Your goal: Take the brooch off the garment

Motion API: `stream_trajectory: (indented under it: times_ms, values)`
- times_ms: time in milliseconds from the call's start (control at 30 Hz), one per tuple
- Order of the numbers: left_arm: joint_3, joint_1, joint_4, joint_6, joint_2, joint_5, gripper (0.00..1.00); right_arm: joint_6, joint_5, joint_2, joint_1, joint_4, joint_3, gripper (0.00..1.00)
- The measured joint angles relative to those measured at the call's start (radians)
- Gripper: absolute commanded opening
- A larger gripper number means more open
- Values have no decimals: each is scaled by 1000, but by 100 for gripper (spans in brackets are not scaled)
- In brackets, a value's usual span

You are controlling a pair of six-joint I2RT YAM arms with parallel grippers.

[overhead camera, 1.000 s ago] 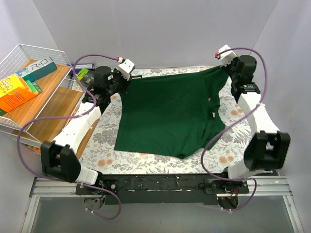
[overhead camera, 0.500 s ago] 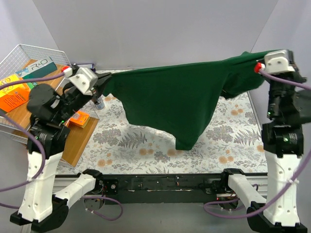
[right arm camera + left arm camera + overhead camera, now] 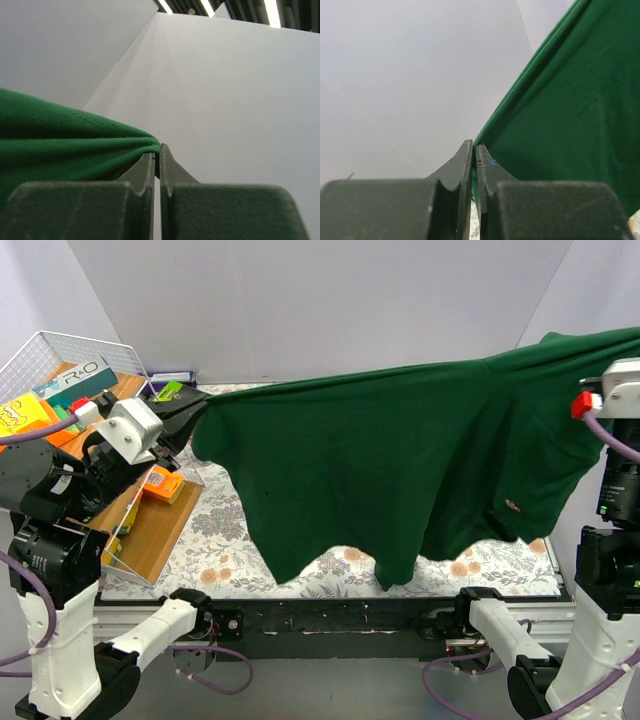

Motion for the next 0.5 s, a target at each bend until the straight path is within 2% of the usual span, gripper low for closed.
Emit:
stream_trajectory:
  times_ms: [133, 300, 433, 500]
  values:
    - [-106, 0, 19, 20, -27, -28, 0, -22, -46, -47, 0, 14, -145, 1]
    - [-357, 0, 89, 76, -37, -84, 0, -43, -120, -116, -2, 51, -483, 1]
    - [-586, 2, 170, 127, 29, -145, 0, -55, -171, -133, -6, 122, -817, 1]
    - [-667, 3, 221, 144, 120, -183, 0, -63, -178, -92, -6, 163, -939, 1]
